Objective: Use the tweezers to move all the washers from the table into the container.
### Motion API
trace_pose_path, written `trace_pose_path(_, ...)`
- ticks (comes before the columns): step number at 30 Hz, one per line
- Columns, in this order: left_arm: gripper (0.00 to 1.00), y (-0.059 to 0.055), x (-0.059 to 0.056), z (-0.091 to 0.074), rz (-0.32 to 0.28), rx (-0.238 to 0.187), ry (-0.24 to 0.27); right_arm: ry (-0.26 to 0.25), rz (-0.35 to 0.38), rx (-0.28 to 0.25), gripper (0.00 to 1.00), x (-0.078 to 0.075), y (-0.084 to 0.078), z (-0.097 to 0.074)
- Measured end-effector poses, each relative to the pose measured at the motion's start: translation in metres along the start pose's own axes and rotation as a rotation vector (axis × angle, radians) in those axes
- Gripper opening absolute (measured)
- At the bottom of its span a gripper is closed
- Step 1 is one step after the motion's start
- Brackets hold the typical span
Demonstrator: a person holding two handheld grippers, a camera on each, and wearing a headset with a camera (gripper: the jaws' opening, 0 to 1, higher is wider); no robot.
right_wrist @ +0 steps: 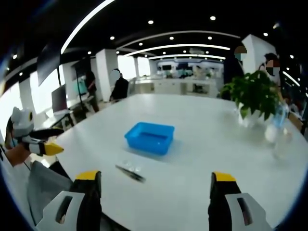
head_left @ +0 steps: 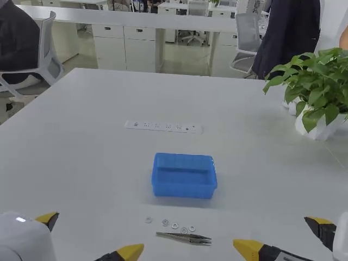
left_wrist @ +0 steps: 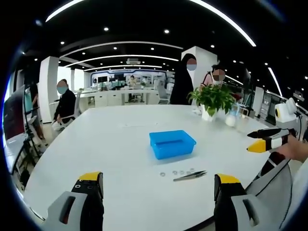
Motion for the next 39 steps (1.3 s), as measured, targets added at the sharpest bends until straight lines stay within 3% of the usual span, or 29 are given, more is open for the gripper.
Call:
trace_pose_path(19,0.96,0.000,-0.003,0.004,0.018,0.026,0.000,0.022,0.030,-0.018,0.92,-0.001,-0.001,0.005)
trace_pose_path(27,0.93,-0.005,-0.004,0.011,0.015,0.041,-0.009,0.053,0.010,0.015,0.92,0.003,-0.004,0.011)
trace_pose_path(32,0.79,-0.007,-0.009,0.020,0.012,0.067,-0.077,0.064,-0.006,0.026,0.91,0.003,-0.004,0.016)
trace_pose_path(38,0.59,-0.014,-0.014,0.040,0.066,0.134,-0.186,0.070,-0.001,0.033,0.91,-0.001,-0.006,0.020)
trace_pose_path(39,0.55,-0.016,-0.015,0.045,0.099,0.148,-0.218,0.071,-0.001,0.031,0.91,-0.001,-0.006,0.020)
Point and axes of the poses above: the centre of the closed fingertips' face, and the gripper's own axes: z roughly forward along the fingers, x roughly to its left, y roughly out of its top, the point moved 7 cm from there along -z, roughly backward along the fingers, and after that the axes turned 9 degrees about -x, right-handed, at the moved point
